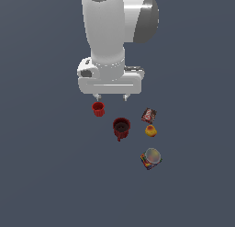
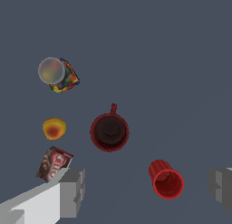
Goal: Pick up a designated object from a clutter of objects.
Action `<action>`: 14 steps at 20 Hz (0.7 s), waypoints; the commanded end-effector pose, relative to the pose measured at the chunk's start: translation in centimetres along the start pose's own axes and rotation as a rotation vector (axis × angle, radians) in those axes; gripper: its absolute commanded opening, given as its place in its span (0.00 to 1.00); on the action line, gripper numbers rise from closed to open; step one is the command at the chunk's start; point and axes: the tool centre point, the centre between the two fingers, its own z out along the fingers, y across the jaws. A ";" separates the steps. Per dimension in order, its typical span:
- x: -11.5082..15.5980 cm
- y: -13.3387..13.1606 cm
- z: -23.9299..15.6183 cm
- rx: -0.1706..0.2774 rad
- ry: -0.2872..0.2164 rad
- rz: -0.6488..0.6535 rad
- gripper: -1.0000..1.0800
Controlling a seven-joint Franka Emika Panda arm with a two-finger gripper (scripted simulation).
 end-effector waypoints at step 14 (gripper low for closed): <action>-5.6 6.4 10.9 -0.012 0.004 -0.001 0.96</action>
